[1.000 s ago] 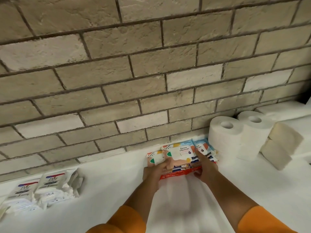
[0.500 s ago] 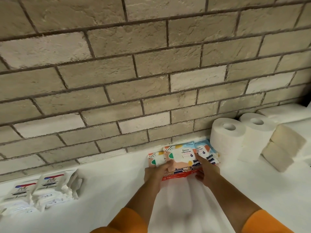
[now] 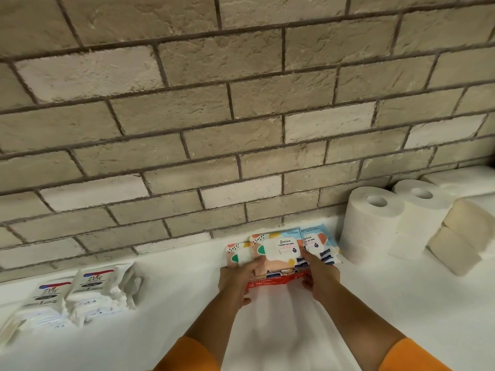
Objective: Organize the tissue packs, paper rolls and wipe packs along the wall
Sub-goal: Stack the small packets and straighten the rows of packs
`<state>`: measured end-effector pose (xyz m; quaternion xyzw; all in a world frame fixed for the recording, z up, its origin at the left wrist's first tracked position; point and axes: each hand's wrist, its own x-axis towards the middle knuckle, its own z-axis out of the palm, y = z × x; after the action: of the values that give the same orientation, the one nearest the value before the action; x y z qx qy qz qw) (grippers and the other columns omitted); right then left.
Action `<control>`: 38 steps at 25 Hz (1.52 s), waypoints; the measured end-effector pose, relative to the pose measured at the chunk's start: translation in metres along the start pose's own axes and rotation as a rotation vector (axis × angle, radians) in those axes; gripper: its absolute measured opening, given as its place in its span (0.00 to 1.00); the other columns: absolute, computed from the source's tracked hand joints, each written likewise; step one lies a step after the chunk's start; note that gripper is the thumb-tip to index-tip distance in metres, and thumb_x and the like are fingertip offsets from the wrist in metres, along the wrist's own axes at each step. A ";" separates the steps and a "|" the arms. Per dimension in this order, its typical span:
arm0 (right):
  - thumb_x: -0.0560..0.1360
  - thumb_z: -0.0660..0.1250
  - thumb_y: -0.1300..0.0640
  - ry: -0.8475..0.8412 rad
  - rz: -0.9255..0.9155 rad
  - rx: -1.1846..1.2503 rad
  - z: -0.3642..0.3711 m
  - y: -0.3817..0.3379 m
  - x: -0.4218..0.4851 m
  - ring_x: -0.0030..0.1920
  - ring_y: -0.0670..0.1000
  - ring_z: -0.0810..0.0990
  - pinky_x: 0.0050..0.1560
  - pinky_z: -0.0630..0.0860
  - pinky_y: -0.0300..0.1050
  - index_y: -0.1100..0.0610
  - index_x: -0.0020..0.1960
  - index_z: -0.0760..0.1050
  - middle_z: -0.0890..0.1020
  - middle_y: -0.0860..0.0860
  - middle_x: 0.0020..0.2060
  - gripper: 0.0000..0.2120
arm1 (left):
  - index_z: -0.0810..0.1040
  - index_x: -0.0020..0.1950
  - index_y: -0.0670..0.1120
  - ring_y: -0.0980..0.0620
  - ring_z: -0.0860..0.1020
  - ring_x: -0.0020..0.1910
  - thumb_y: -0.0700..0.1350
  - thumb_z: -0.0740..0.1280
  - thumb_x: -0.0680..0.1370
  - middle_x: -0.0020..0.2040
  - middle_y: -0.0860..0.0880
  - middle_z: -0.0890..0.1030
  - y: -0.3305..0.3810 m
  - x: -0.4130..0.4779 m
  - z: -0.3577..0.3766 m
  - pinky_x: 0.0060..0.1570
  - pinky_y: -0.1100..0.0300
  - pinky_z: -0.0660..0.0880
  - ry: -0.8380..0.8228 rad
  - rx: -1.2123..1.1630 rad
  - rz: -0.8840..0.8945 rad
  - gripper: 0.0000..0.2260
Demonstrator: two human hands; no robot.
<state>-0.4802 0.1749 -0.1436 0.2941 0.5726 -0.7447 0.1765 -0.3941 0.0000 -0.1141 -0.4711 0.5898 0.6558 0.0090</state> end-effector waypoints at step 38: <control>0.76 0.74 0.60 -0.290 -0.625 -0.711 0.042 0.086 -0.062 0.56 0.43 0.82 0.59 0.80 0.48 0.42 0.66 0.73 0.82 0.40 0.58 0.24 | 0.72 0.67 0.58 0.58 0.82 0.55 0.44 0.77 0.73 0.60 0.63 0.81 -0.055 0.035 -0.182 0.52 0.63 0.80 0.038 0.249 0.598 0.26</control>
<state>-0.3909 0.1063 -0.1607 -0.0769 0.8215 -0.5538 0.1119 -0.2721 -0.1447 -0.1527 -0.2842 0.7778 0.5434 -0.1376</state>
